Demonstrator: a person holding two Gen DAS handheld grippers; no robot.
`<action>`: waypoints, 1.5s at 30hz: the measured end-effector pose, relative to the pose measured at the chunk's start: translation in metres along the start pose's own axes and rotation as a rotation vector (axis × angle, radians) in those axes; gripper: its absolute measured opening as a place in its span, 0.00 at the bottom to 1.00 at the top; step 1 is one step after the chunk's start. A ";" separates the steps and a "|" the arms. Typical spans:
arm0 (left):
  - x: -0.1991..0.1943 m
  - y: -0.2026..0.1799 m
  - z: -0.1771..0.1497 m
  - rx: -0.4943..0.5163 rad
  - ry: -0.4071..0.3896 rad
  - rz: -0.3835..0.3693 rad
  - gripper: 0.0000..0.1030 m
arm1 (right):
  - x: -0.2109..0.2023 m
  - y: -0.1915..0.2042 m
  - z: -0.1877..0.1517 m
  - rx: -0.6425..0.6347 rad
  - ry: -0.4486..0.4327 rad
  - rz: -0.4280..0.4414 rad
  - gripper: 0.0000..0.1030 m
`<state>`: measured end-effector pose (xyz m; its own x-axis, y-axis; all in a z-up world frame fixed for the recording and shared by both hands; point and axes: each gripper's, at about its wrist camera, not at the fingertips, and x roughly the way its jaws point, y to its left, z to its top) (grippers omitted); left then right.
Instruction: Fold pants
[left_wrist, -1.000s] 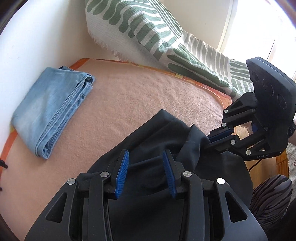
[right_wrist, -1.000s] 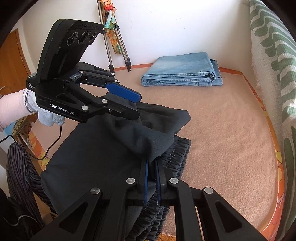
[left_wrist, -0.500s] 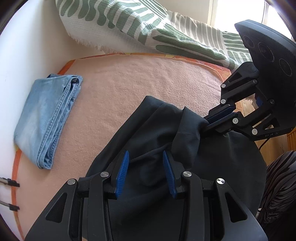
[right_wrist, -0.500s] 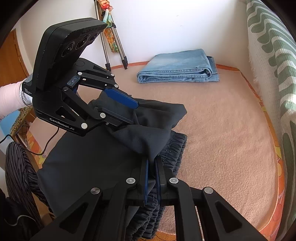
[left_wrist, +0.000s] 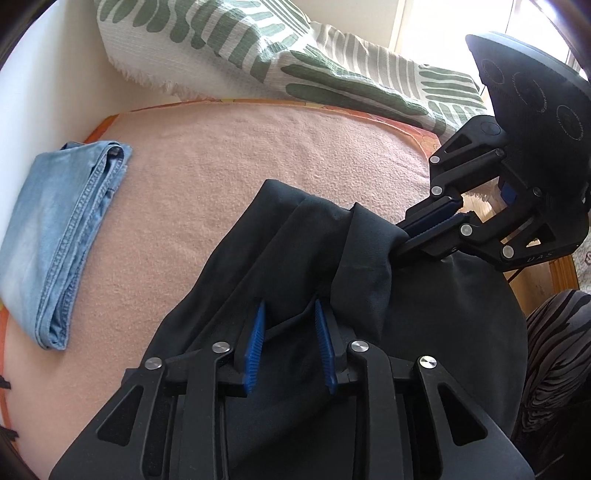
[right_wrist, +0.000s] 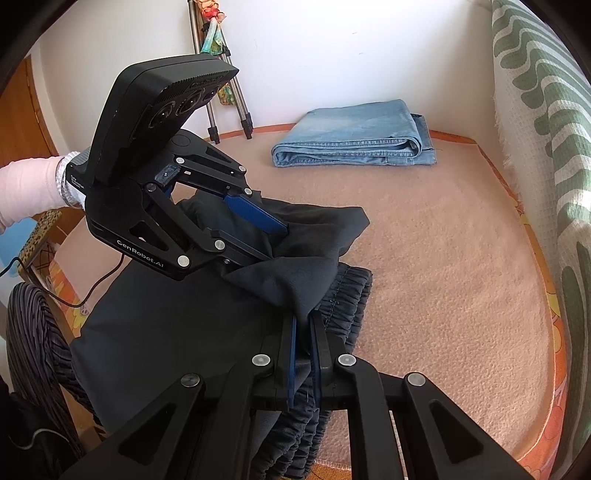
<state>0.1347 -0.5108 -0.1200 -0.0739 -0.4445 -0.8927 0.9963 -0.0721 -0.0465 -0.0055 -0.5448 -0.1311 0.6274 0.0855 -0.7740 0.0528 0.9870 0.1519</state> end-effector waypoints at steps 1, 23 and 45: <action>0.001 -0.006 0.000 0.030 0.005 0.016 0.04 | 0.000 0.000 0.000 0.000 -0.001 -0.002 0.05; -0.054 0.054 -0.003 -0.228 -0.165 0.283 0.09 | -0.011 -0.025 0.010 0.135 0.002 -0.039 0.40; -0.074 0.077 -0.102 -0.485 -0.072 0.491 0.14 | 0.016 -0.022 0.051 0.094 0.076 -0.275 0.34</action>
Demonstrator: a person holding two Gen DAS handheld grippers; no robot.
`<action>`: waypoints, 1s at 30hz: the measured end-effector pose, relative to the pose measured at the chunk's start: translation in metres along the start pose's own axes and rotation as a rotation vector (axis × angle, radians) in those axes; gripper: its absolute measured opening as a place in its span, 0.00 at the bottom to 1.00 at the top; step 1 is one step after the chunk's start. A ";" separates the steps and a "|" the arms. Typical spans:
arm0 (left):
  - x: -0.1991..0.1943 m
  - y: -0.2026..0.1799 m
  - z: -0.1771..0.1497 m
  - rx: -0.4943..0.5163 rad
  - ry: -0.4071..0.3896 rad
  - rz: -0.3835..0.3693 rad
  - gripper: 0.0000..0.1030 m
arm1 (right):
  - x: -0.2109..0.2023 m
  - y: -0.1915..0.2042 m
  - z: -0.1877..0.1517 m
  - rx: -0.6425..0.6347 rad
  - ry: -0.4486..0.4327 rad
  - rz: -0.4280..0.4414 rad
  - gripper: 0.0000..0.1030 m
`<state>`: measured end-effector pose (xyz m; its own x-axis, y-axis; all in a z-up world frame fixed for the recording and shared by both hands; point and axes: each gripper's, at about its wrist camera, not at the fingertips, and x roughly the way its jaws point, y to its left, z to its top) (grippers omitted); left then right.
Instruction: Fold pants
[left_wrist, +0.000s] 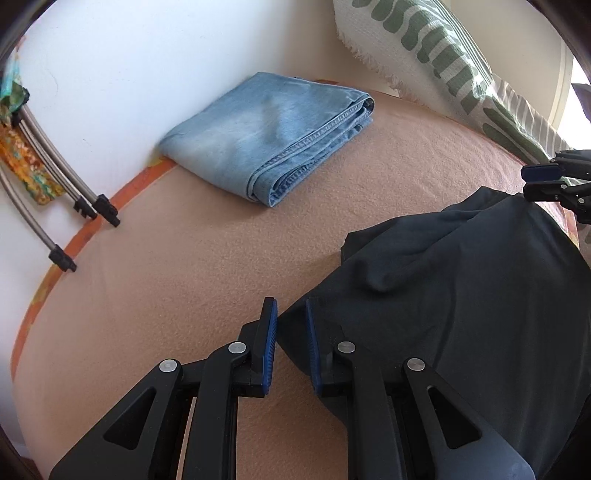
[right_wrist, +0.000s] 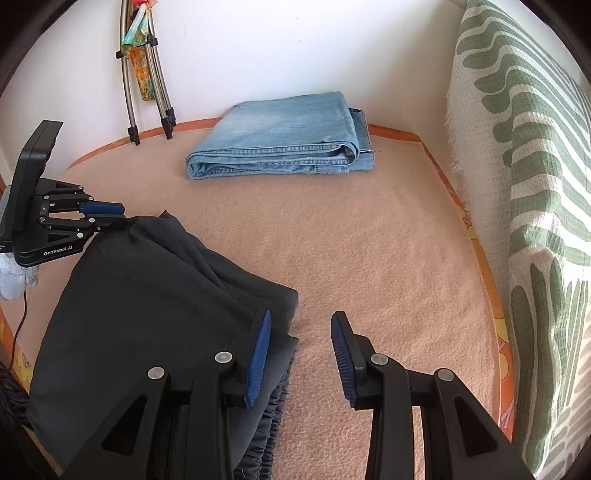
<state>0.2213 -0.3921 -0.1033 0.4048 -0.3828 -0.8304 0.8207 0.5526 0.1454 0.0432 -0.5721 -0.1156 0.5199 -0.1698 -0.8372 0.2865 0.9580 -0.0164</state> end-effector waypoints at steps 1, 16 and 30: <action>-0.009 0.000 -0.001 -0.002 -0.014 0.001 0.14 | -0.007 -0.005 -0.003 0.026 -0.001 0.014 0.34; -0.058 -0.040 -0.062 -0.281 0.021 -0.290 0.60 | -0.031 -0.014 -0.059 0.208 0.076 0.203 0.75; -0.011 -0.013 -0.069 -0.553 0.052 -0.389 0.62 | 0.016 -0.024 -0.050 0.268 0.093 0.392 0.83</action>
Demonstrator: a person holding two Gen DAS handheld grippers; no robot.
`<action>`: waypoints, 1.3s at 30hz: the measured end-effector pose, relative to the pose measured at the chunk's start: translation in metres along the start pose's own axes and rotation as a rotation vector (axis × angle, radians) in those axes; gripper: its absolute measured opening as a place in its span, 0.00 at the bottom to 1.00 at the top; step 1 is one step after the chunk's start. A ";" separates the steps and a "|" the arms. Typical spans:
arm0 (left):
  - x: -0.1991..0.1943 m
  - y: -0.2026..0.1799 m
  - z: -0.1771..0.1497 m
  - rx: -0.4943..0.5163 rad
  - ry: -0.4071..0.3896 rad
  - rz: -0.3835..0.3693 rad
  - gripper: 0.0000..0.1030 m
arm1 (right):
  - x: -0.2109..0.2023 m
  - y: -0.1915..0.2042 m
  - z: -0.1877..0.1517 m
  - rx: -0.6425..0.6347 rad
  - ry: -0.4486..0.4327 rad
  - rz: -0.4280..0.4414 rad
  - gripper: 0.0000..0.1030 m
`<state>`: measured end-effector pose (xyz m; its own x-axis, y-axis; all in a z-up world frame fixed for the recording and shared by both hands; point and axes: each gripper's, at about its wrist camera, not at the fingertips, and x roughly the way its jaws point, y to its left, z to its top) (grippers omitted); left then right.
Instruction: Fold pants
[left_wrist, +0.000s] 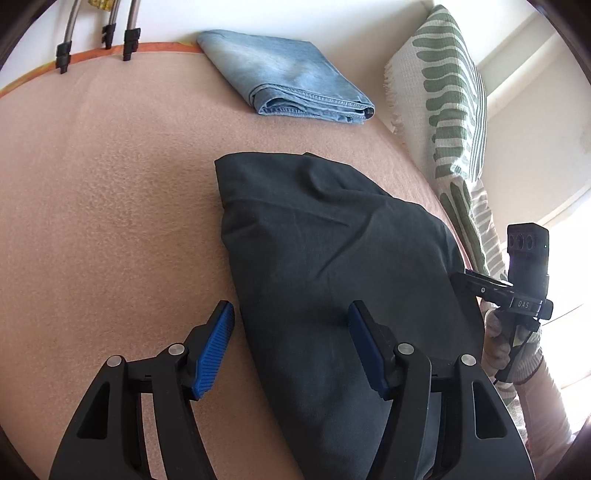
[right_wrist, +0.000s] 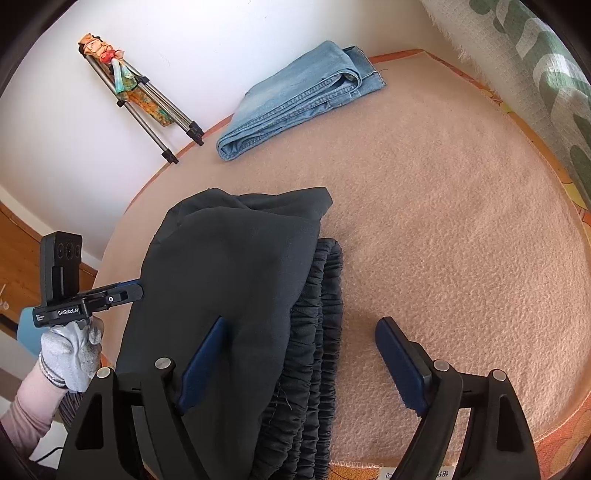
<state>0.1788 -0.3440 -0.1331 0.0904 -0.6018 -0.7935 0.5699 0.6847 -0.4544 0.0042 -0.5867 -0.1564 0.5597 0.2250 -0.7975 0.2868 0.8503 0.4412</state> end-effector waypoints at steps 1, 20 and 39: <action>0.001 -0.001 0.000 0.004 -0.006 -0.004 0.62 | 0.000 0.000 0.000 -0.002 -0.003 0.008 0.83; 0.015 -0.007 0.000 -0.021 -0.073 -0.058 0.22 | 0.002 0.008 -0.001 -0.026 -0.029 0.032 0.35; -0.030 -0.035 0.000 0.089 -0.178 -0.049 0.11 | -0.034 0.057 -0.004 -0.105 -0.133 -0.006 0.14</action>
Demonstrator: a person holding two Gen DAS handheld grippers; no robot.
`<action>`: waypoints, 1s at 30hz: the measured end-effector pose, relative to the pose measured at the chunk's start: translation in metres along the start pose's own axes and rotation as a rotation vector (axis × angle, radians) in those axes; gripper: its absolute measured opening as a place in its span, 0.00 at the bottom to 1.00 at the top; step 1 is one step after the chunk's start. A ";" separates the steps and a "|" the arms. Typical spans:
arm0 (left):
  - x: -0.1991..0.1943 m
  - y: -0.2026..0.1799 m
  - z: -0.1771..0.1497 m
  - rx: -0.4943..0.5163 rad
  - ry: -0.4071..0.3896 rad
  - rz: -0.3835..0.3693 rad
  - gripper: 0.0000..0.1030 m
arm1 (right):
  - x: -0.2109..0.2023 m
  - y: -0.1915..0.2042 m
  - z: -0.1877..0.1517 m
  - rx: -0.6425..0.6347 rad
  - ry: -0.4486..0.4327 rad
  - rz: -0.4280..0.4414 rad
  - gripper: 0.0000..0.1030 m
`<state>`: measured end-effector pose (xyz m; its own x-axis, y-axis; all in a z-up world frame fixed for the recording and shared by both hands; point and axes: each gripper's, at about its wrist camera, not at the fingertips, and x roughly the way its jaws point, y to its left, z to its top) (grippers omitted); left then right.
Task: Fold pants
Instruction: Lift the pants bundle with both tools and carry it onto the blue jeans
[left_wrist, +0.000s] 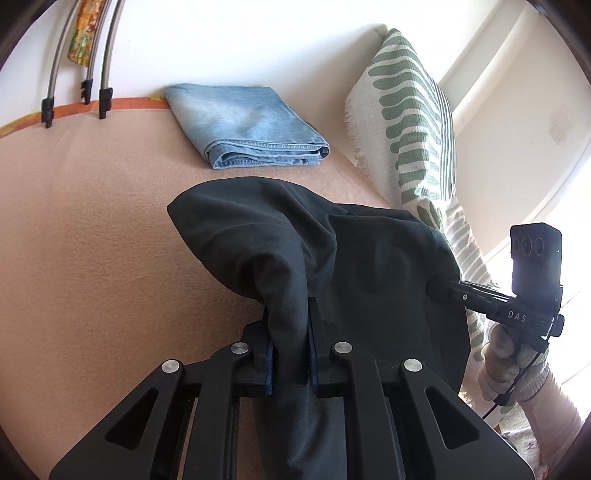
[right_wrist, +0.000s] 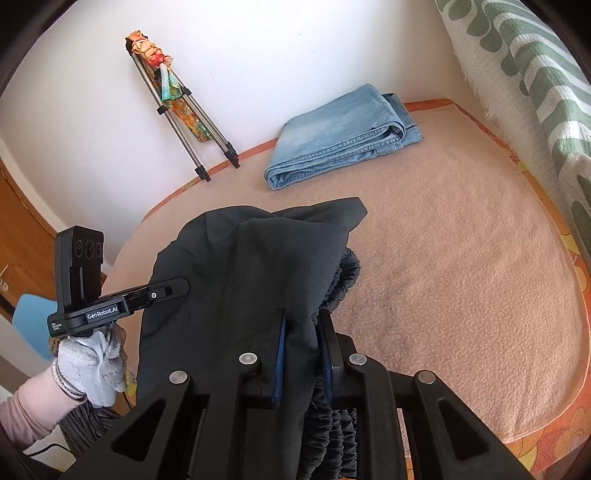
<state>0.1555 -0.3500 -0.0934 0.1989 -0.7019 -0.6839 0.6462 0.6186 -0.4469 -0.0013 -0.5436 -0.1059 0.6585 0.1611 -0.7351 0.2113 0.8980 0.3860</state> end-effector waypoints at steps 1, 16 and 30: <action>-0.004 -0.003 0.002 0.009 -0.007 -0.003 0.11 | -0.003 0.005 0.001 -0.008 -0.008 -0.007 0.14; -0.051 -0.040 0.066 0.140 -0.151 -0.032 0.10 | -0.065 0.054 0.046 -0.095 -0.187 -0.020 0.13; -0.015 -0.009 0.192 0.193 -0.245 0.019 0.10 | -0.029 0.043 0.183 -0.135 -0.282 -0.036 0.13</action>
<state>0.2884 -0.4127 0.0312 0.3688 -0.7699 -0.5208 0.7642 0.5701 -0.3017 0.1204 -0.5847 0.0341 0.8306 0.0249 -0.5563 0.1531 0.9503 0.2710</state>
